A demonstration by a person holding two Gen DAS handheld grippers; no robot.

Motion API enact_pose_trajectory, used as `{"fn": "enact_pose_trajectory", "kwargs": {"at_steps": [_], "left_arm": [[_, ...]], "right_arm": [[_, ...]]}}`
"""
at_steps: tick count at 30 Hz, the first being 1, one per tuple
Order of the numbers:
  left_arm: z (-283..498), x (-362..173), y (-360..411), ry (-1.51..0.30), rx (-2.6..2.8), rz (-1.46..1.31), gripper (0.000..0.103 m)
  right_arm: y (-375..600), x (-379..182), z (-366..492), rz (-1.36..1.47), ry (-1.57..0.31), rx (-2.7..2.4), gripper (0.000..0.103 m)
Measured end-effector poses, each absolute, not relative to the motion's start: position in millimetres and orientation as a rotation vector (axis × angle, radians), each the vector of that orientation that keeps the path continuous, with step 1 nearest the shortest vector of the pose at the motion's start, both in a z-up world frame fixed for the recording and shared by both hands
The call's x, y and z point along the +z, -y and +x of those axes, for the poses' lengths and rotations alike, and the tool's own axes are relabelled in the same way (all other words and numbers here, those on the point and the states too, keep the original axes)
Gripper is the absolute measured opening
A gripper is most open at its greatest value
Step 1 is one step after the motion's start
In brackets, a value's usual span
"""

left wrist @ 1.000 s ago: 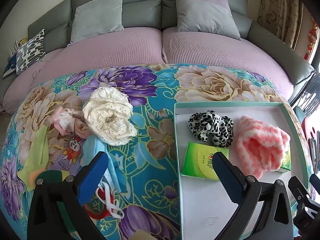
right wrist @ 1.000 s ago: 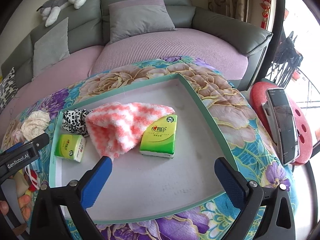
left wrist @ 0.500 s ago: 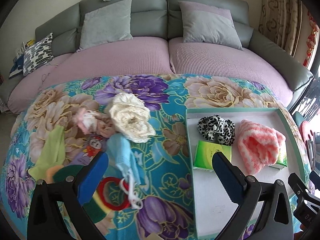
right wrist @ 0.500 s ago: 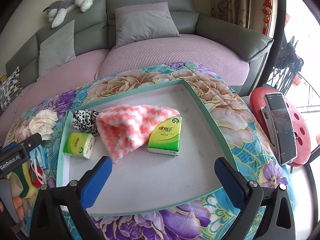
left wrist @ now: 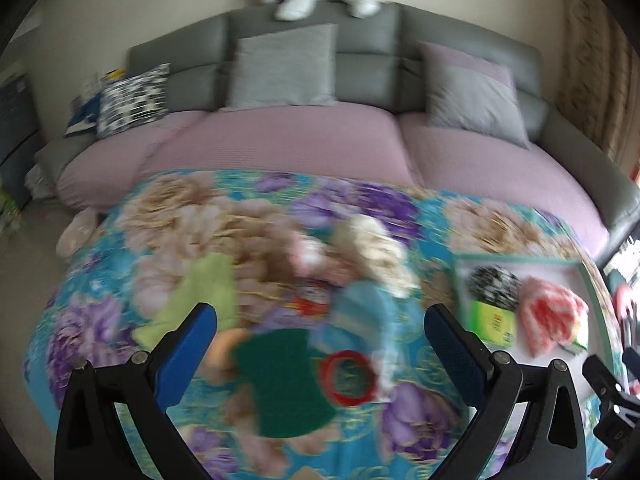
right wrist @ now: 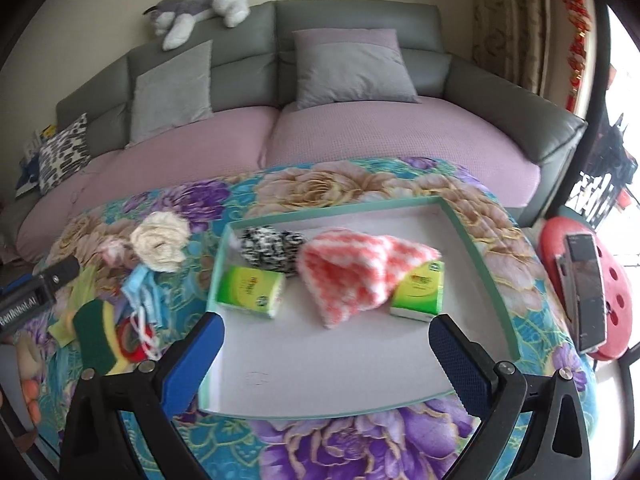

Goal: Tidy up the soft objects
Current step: 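Open both tools and withdraw them from the tray toward the pile, then grasp the lime cloth with the left tool while the right tool grasps the green sponge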

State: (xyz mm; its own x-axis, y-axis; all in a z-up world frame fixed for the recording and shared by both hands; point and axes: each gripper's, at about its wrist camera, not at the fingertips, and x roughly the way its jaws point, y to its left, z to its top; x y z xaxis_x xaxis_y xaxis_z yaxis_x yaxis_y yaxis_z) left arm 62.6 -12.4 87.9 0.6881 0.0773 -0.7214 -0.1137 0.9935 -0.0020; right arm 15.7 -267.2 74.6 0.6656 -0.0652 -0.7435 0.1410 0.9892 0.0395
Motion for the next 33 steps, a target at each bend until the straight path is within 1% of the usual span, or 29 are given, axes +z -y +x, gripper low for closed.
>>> {"fn": "enact_pose_trajectory", "kwargs": {"at_steps": [8,14,24,33], "left_arm": [[41,92,-96,-0.789,0.37,-0.162,0.103],[31,85,-141,-0.802,0.443,-0.21,0.103],[37,53,-174,-0.897,0.471,-0.22,0.103],[54,17,-179,-0.986,0.419,-0.263,0.103]], "right_arm": [[201,77,32,0.062,-0.839,0.042,0.103],[152,62,43,0.029,-0.875,0.134,0.103],[76,30,55,-0.026,-0.95,0.298,0.103],[46,6,61,-0.075,-1.007,0.346,0.103]]}}
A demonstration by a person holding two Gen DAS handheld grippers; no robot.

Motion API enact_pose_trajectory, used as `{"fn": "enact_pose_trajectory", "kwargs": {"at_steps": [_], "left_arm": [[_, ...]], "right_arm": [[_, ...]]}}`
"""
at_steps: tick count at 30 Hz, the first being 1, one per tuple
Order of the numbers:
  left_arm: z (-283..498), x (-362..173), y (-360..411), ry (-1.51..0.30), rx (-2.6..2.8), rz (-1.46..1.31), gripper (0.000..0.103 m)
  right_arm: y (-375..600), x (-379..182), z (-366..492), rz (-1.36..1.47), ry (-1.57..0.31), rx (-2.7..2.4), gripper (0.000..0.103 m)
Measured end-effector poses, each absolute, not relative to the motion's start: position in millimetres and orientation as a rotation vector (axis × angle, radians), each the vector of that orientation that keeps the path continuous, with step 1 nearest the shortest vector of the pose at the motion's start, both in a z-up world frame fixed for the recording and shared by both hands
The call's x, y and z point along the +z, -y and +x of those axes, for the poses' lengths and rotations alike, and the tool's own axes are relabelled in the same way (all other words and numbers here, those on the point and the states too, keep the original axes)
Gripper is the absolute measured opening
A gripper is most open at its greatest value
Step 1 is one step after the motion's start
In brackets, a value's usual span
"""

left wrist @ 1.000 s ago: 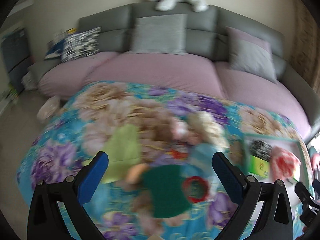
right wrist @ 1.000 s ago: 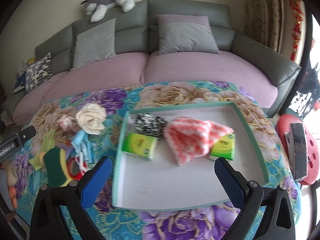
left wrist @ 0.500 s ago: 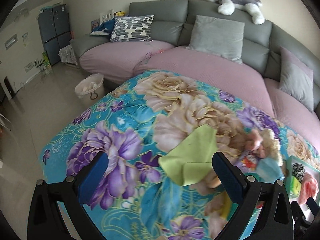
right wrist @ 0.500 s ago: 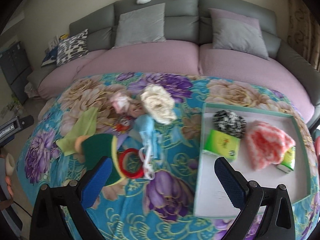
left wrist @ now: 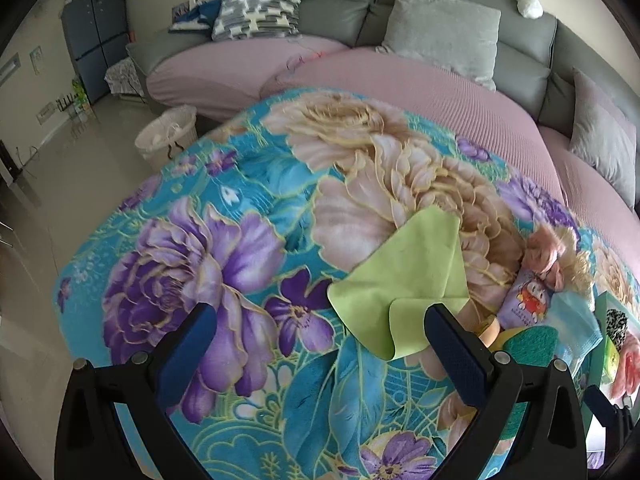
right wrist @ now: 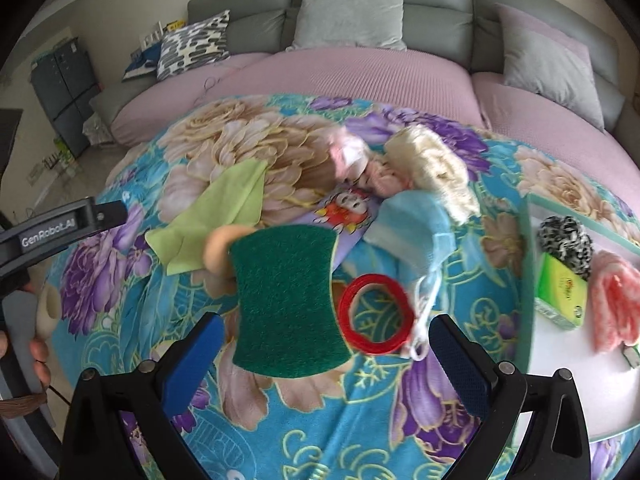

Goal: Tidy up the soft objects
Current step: 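Grasp the lime cloth with the left tool while the right tool grasps the green sponge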

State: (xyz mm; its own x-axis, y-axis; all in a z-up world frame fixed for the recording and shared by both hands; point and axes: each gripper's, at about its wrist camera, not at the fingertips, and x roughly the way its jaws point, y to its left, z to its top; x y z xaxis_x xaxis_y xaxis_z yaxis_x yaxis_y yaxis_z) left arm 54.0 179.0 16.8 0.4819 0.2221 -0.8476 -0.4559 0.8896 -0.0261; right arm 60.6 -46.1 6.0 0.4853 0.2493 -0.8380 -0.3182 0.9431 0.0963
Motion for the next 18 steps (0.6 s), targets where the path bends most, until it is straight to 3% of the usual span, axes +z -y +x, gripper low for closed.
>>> {"fn": "enact_pose_trajectory", "kwargs": {"at_steps": [18], "left_arm": [[87,-56,-165,-1.164,0.389,-0.241,0.103]], "right_arm": [[37,-13,74,-0.096,-1.037,0.355,0.103]]}}
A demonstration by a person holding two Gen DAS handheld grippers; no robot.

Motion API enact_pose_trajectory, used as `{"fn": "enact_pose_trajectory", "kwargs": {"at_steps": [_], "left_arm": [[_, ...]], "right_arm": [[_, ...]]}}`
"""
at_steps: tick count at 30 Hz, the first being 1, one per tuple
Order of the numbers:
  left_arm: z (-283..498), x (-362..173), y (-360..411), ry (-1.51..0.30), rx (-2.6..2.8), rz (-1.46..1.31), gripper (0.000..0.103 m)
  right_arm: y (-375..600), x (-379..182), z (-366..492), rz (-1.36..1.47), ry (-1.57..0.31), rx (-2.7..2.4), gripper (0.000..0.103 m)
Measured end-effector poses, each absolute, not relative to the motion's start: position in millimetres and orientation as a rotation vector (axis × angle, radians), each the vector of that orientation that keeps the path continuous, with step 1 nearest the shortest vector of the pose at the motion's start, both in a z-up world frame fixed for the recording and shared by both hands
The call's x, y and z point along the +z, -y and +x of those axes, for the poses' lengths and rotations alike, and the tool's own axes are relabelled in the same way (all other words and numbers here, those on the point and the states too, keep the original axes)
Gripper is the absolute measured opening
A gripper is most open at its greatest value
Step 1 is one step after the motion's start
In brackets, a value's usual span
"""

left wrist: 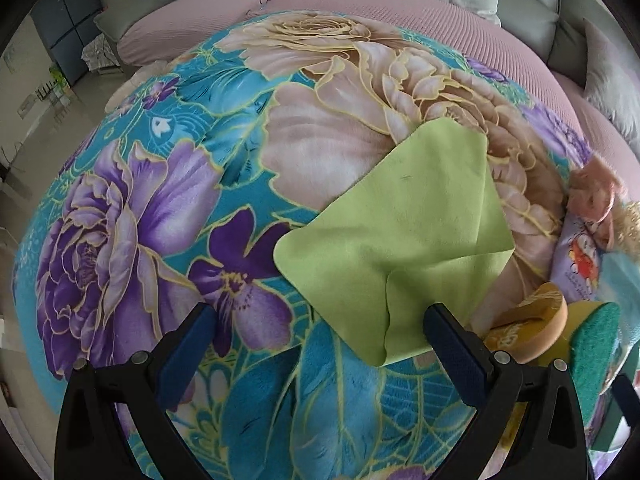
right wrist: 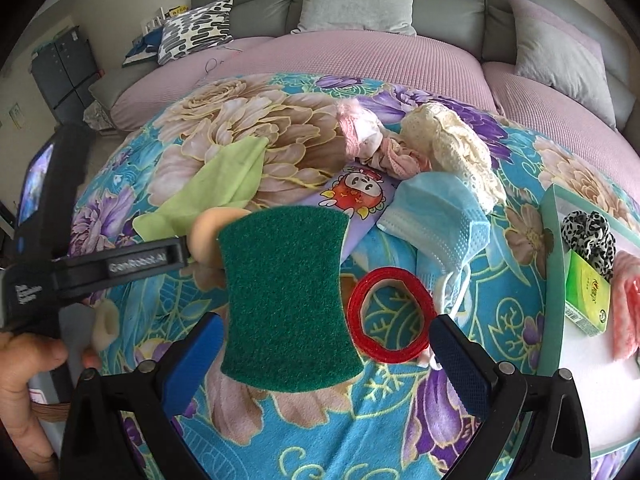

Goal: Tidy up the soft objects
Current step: 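Grasp the lime cloth with the left tool while the right tool grasps the green sponge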

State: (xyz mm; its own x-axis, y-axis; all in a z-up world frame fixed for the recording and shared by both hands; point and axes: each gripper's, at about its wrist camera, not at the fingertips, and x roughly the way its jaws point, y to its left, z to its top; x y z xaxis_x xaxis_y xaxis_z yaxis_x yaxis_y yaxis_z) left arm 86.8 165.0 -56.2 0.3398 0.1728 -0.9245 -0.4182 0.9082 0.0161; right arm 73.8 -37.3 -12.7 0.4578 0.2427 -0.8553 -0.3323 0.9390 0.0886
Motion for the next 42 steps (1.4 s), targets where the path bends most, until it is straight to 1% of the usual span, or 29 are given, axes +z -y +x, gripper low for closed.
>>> {"fn": "enact_pose_trajectory", "kwargs": {"at_steps": [3,4,8,9,11,12,14,15,16,18,19,20,26,34,42], "left_arm": [[89,-55,-160,-1.154,0.368,-0.229,0.102],[89,-54,-159,-1.154,0.357,-0.223,0.1],[96,-54,-152,-1.147,0.316,-0.212,0.082],[96,-53,-150,-1.145,0.309,-0.209,0.08],[97,-52,-148,-1.136,0.288,-0.211,0.067],[99,-52,-148,-1.132,0.28,-0.213,0.062],[100,-49,-145,-1.122,0.249,-0.227,0.038],[98,-50,-145,-1.119,0.235,-0.235,0.034],[99,-50,-143,-1.117,0.224,-0.235,0.027],[100,-50,-142,-1.115,0.21,-0.235,0.02],[100,-50,-141,-1.112,0.205,-0.239,0.014],[100,-49,-142,-1.109,0.201,-0.249,0.011],[96,-39,-146,-1.063,0.173,-0.317,0.007],[84,-4,-156,-0.941,0.176,-0.348,0.006],[57,44,-170,-0.777,0.204,-0.37,0.006]], "right_arm": [[37,-14,76,-0.098,-1.039,0.352,0.103],[37,-14,76,-0.099,-1.039,0.351,0.103],[36,-14,76,-0.108,-1.038,0.353,0.103],[35,-15,75,-0.11,-1.037,0.354,0.103],[35,-15,75,-0.114,-1.037,0.356,0.103],[35,-15,75,-0.114,-1.037,0.357,0.103],[35,-15,75,-0.114,-1.037,0.357,0.103],[35,-15,75,-0.114,-1.037,0.357,0.103],[35,-15,75,-0.113,-1.037,0.356,0.103],[35,-15,75,-0.112,-1.037,0.356,0.103],[35,-15,75,-0.111,-1.037,0.356,0.103],[35,-15,75,-0.11,-1.037,0.356,0.103],[36,-16,75,-0.105,-1.041,0.355,0.103],[31,-16,74,-0.124,-1.034,0.375,0.103],[24,-19,72,-0.147,-1.021,0.408,0.103]]}}
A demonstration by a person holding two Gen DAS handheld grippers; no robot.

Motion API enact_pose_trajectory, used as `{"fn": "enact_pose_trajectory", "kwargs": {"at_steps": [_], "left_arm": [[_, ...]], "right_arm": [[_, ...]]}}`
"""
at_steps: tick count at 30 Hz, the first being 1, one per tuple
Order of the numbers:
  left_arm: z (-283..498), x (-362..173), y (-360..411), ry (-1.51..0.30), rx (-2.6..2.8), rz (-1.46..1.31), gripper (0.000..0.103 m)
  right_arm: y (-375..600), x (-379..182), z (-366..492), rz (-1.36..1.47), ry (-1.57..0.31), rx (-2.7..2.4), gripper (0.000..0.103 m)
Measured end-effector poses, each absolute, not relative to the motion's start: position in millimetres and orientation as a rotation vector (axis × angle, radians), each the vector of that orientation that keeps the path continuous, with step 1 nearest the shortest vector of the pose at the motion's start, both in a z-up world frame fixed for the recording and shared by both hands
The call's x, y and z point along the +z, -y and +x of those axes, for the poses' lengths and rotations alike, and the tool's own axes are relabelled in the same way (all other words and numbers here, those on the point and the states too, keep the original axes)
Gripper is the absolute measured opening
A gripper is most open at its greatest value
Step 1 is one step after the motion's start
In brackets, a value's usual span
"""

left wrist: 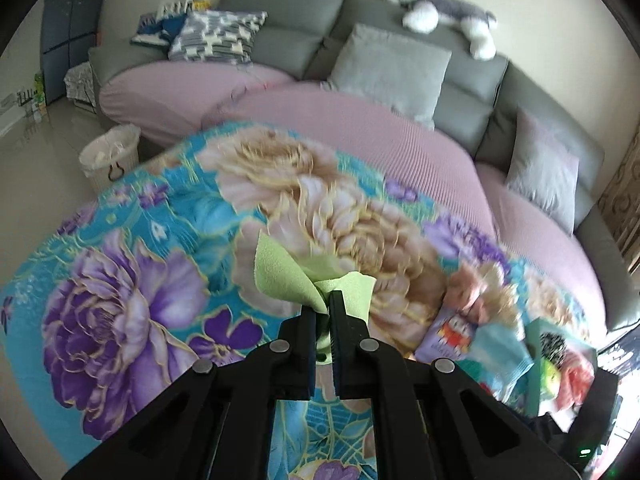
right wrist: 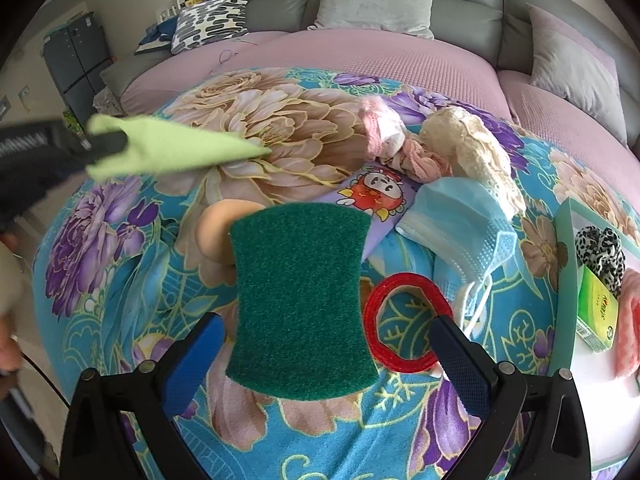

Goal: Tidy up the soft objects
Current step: 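Grasp the lime cloth with the left tool while the right tool grasps the green sponge, then carry the lime cloth and green sponge over the white tray with both tools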

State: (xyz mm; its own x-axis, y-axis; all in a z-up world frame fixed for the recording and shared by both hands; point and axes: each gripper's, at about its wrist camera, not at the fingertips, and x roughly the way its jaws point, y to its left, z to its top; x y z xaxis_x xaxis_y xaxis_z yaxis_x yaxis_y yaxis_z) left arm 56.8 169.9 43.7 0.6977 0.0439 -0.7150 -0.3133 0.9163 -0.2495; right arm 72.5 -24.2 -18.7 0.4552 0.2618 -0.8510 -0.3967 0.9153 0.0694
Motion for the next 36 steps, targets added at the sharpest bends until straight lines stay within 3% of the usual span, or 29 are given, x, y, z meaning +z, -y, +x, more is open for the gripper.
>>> {"fn": "enact_pose_trajectory", "kwargs": {"at_steps": [4,9,15,36], "left_arm": [[49,55,-172,-0.744,0.21,-0.368,0.006],[48,56,-174,-0.746,0.213,-0.37,0.006],[46,60,-172,-0.733,0.212,-0.37,0.006],[38,87,-148,-0.681,0.187,-0.334,0.006]], "right_arm": [[20,-20,72,-0.154,-1.009,0.422,0.103],[17,-24,73,-0.151,-1.009,0.427,0.081],[19,-23,74,-0.126,-0.997,0.446,0.066],[49,26,58,-0.072,-0.857,0.431,0.065]]}}
